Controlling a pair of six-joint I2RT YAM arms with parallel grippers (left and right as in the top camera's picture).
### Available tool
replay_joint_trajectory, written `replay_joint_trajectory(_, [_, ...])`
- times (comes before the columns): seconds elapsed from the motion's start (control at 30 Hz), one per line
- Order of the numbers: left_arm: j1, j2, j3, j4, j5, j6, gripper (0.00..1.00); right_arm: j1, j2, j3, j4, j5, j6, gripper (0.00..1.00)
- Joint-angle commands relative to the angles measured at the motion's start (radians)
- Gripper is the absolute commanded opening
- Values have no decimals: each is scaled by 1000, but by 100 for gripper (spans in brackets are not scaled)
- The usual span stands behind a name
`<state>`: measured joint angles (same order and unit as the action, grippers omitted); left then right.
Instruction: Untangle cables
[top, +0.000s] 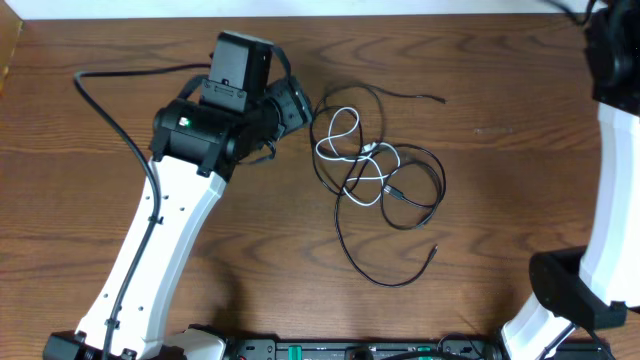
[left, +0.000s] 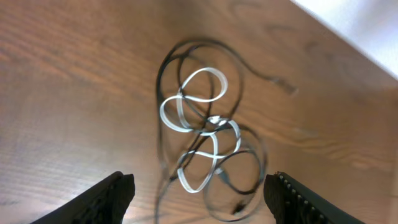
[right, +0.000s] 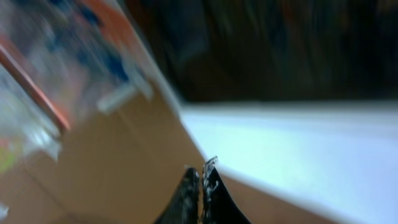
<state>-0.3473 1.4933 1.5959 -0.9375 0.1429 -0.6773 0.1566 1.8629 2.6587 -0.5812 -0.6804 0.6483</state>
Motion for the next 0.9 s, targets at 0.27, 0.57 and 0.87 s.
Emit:
replay_joint_trajectory(0.27, [6,51,-69,-5,-21,42,73,-66,-100,9,-281,60,-79,12])
replay_joint_trajectory(0.57, [1,178,-69,30,67,64,73,-66,-59,9,-719,427,-201,90])
replay_joint_trajectory(0.87, [18,336,-66,283,69,161,73,-65,-19,8,-948,588,-202,99])
